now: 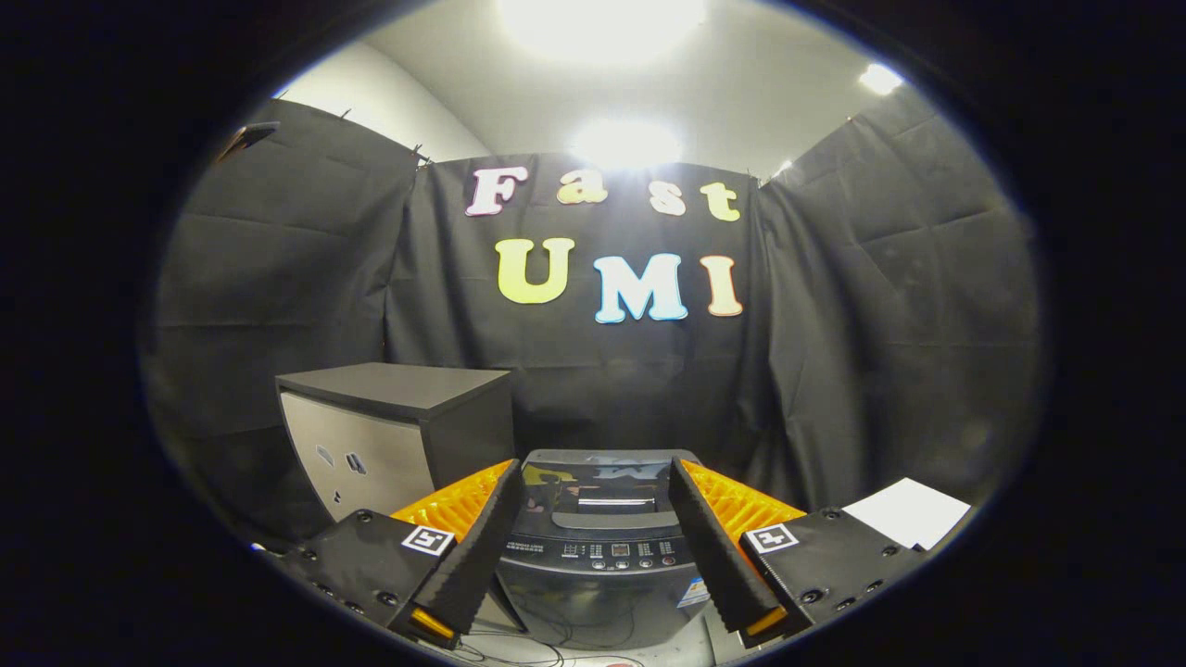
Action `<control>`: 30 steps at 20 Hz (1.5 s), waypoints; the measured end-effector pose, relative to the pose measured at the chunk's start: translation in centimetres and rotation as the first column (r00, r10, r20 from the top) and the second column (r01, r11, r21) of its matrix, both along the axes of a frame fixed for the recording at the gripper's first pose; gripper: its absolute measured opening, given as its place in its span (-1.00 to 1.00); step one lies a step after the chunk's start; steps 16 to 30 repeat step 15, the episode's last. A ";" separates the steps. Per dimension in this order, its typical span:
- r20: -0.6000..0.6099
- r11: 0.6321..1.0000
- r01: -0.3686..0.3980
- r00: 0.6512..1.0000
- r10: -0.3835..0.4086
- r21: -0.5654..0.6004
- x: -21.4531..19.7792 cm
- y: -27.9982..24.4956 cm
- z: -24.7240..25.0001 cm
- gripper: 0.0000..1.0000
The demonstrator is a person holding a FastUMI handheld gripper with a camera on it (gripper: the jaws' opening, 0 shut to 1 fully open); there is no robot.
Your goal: Put the clothes into the washing machine and then close the washing machine lid.
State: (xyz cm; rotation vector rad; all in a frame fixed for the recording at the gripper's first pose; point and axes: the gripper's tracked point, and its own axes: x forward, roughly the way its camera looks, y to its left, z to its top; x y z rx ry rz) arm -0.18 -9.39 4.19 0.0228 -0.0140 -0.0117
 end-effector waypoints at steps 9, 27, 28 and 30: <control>0.028 1.000 0.006 1.000 -0.006 -0.005 -0.8 0.2 1.0 0.96; 0.028 1.000 0.008 1.000 -0.008 0.004 -0.5 -0.1 1.4 0.96; 0.028 1.000 0.008 1.000 -0.008 0.004 -0.5 -0.1 1.4 0.96; 0.028 1.000 0.008 1.000 -0.008 0.004 -0.5 -0.1 1.4 0.96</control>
